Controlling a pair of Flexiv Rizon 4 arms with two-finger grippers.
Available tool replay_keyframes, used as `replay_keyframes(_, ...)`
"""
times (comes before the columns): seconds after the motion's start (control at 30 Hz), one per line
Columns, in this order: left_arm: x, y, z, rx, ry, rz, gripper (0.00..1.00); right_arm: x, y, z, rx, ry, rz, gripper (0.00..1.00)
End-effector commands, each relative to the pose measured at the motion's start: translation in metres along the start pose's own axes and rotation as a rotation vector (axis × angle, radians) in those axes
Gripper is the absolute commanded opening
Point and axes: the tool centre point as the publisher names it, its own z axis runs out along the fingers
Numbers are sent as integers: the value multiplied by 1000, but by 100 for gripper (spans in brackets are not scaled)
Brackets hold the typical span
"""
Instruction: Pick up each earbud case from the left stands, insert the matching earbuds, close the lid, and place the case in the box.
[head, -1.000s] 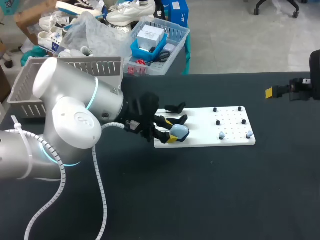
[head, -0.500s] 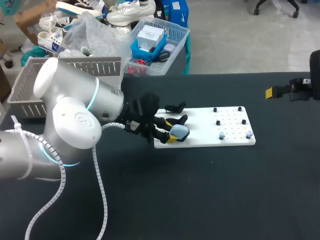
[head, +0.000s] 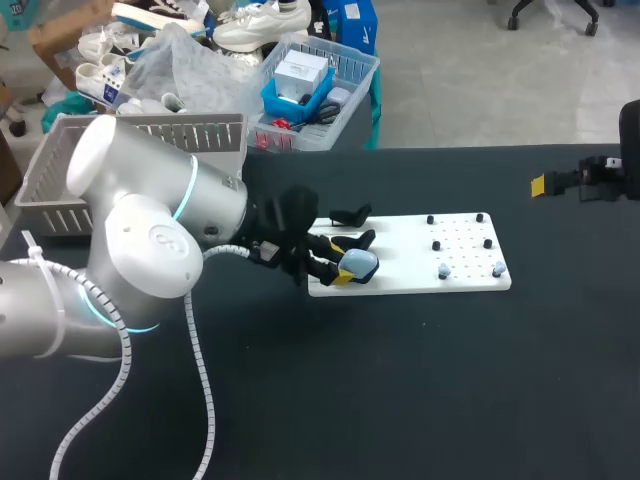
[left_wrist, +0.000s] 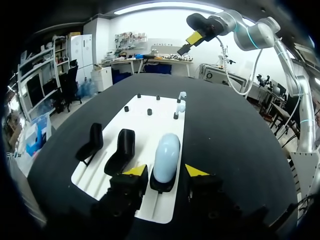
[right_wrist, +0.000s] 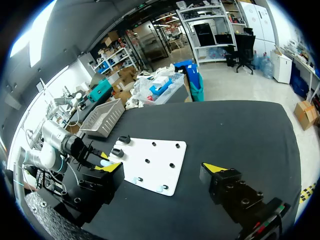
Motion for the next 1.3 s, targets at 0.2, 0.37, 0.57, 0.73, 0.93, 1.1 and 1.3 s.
replay_keyframes(0.2,-1,1,4,3,3,1,47,0,-1,0,-3,1,-1,100)
replay_keyframes(0.37,-2,2,6,2,2,-4,47,0,-1,0,-3,1,-1,100)
replay_keyframes(0.57,-4,4,6,7,-6,-31,47,0,-1,0,-3,1,-1,100)
replay_keyframes(0.73,-4,4,6,10,-10,-31,47,0,-1,0,-3,1,-1,100)
replay_keyframes(0.93,-3,4,7,11,-5,-30,41,0,-1,0,-3,1,-1,100)
replay_keyframes(1.1,-2,4,7,11,-2,-30,38,0,-1,0,-3,1,-1,100)
replay_keyframes(1.3,-2,4,7,9,-3,-30,38,0,-1,0,-3,1,-1,100)
